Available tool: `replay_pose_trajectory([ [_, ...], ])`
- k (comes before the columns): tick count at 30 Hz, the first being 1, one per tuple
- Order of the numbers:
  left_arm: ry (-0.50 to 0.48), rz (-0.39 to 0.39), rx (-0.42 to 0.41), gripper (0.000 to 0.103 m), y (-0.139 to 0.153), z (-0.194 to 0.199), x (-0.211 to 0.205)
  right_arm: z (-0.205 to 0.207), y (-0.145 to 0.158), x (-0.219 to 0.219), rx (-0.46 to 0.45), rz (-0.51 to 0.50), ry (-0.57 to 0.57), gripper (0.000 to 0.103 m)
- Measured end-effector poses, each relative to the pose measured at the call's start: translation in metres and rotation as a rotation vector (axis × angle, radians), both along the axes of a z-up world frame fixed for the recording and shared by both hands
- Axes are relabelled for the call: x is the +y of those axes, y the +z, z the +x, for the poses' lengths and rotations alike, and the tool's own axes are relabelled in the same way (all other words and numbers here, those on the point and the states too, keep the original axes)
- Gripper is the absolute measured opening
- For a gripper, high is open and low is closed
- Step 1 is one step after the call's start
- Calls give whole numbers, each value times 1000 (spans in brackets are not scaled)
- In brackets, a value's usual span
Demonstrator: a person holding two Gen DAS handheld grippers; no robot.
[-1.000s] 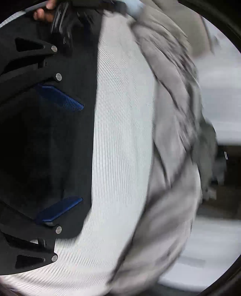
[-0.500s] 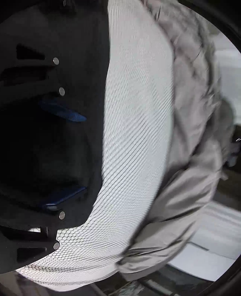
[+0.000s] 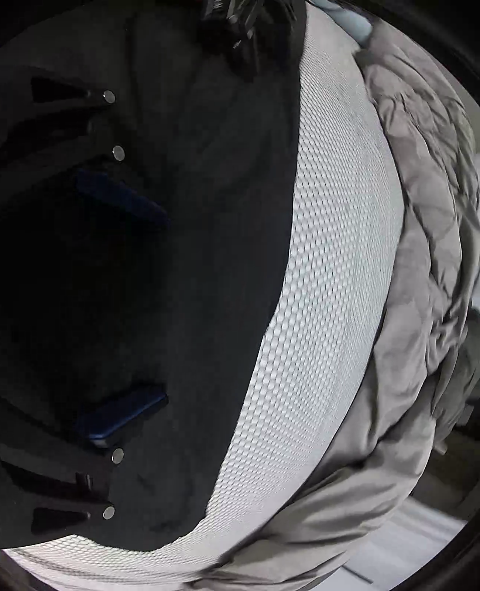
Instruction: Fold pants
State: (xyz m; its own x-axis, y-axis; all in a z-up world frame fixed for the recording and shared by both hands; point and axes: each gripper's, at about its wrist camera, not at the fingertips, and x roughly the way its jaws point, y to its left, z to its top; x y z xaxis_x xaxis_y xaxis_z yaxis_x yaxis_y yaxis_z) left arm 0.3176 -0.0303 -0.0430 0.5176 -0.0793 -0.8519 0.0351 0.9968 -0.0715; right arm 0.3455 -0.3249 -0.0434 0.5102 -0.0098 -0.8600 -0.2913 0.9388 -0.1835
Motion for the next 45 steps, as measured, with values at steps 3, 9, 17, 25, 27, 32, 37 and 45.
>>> replay_pose_trajectory([
  [3,48,-12,-15,102,4,-8,23,-4,1,0,-6,9,-1,93],
  [9,-144,-204,-71,102,31,-49,-10,-32,50,33,-116,75,66,93],
  [17,-189,-8,1,102,10,-75,-31,-25,0,75,50,17,174,93],
  [25,-24,-36,-40,102,9,-120,54,-27,11,-9,-15,-34,-16,96],
  [27,10,-79,-61,102,15,-126,64,-30,20,-21,-31,3,-53,96],
  [32,-109,-206,-129,102,36,-140,34,-54,55,12,-104,118,63,96],
  [37,-237,-65,-30,102,13,-147,-32,-73,32,81,54,197,273,96],
  [45,-198,4,-49,102,13,-197,23,-86,11,26,86,93,272,96],
])
